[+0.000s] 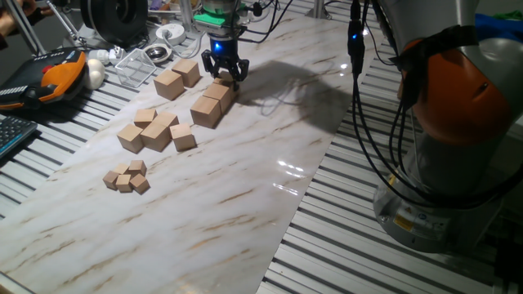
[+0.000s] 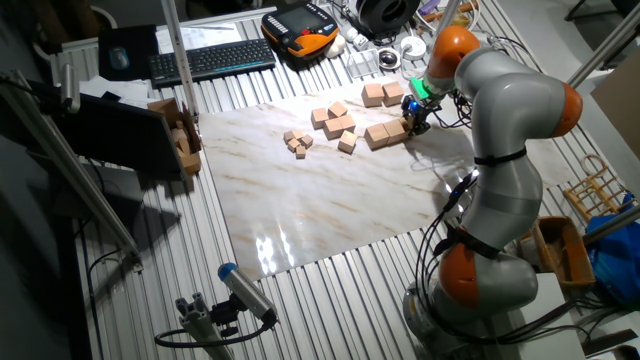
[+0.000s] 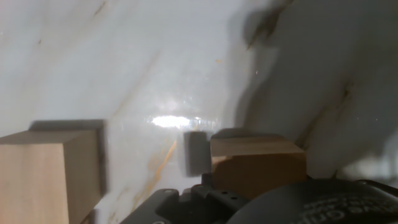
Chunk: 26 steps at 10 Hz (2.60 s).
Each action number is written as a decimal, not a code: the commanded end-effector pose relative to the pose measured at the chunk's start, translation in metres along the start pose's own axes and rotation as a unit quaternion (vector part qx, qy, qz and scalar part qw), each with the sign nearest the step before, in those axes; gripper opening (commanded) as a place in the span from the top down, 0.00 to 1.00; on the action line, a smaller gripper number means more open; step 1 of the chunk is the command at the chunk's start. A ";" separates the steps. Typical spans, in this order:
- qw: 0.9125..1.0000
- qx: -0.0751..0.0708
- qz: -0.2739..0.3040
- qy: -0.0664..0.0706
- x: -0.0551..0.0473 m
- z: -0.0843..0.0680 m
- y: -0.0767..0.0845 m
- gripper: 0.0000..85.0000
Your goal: Stack the blocks into a pyramid shape
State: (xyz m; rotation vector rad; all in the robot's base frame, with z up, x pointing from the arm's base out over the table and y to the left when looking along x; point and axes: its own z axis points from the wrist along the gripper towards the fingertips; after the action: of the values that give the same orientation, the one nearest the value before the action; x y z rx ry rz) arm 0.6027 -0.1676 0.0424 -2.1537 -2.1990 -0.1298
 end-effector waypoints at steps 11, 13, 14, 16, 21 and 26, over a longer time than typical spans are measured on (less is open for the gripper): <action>1.000 -0.003 0.017 0.000 0.000 0.000 -0.002 1.00; 1.000 -0.003 0.020 0.003 0.000 0.001 -0.002 1.00; 1.000 -0.004 0.021 0.004 0.000 0.001 -0.002 1.00; 1.000 -0.005 0.019 0.005 0.000 0.001 -0.002 1.00; 1.000 -0.013 0.008 0.007 0.000 0.003 -0.002 1.00; 1.000 -0.010 0.006 0.010 0.000 0.005 -0.002 0.80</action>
State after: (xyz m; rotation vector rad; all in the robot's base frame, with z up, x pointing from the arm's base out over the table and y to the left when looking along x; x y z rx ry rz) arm 0.6009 -0.1674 0.0383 -2.1671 -2.1841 -0.1739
